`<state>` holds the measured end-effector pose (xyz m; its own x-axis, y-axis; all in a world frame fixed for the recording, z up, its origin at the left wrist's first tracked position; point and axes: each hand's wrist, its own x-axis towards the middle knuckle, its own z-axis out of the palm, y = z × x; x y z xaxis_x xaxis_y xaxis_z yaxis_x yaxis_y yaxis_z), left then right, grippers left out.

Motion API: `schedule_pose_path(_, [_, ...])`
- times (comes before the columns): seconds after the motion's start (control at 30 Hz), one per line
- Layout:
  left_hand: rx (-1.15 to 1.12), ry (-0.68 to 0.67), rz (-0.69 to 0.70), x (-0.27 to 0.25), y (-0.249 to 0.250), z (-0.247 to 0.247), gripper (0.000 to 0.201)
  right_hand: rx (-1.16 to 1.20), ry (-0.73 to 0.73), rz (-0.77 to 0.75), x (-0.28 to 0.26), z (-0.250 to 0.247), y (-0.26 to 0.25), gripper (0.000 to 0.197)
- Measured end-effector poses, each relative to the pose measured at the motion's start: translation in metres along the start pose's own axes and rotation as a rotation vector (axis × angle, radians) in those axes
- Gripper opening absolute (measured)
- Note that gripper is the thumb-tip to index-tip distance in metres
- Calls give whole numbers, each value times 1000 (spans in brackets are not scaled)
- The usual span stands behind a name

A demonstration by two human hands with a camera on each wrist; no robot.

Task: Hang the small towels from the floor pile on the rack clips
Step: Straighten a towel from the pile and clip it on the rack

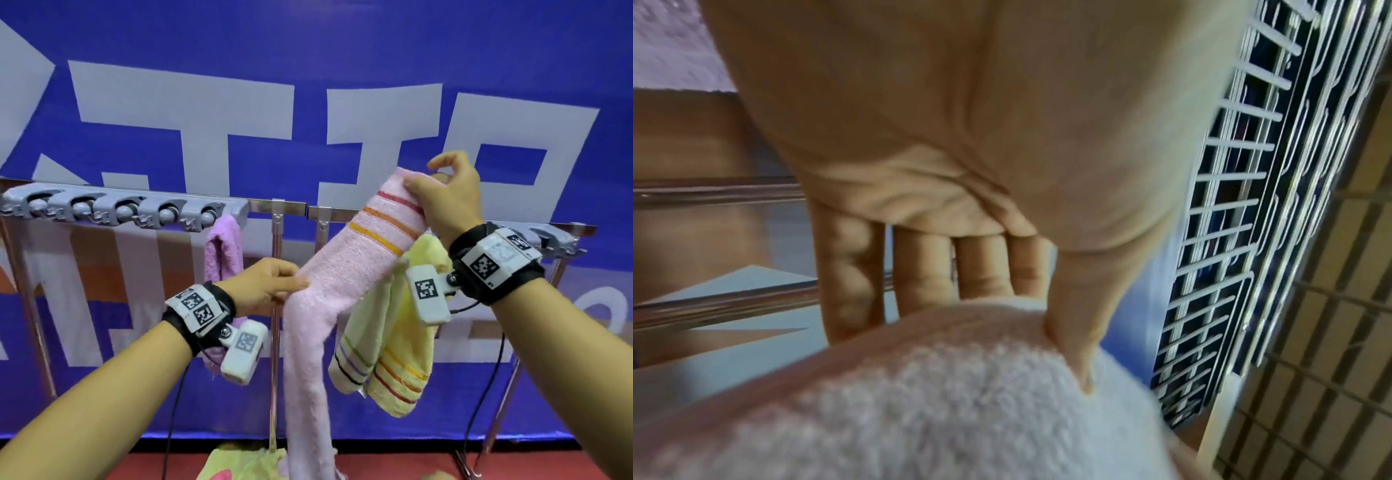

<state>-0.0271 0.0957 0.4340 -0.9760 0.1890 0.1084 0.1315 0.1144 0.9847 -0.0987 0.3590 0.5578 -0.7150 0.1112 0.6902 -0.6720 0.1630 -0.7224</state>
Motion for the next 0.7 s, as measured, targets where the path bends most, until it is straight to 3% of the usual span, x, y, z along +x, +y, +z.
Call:
schedule_pose_path(0.1, [-53,36,78,-1,16,-16,23,-190,-59,157,-3,-23,18,33])
schedule_pose_path(0.2, [-121,70,137,2,36,-18,34,-424,-216,248,-13,-43,22,27])
schedule_pose_path(0.27, [-57,10,181,5,48,-7,28,-712,-369,235,-22,-48,19,21])
schedule_pose_path(0.33, [69,-52,195,7,54,8,19,-901,-436,105,-33,-43,17,18])
schedule_pose_path(0.43, [152,-57,201,14,56,26,18,-600,-484,-9,-53,-21,10,13])
schedule_pose_path(0.57, [164,-53,227,18,55,40,9,43,-781,239,-75,22,1,41])
schedule_pose_path(0.7, [107,-14,183,13,55,32,12,148,-915,400,-85,48,11,58])
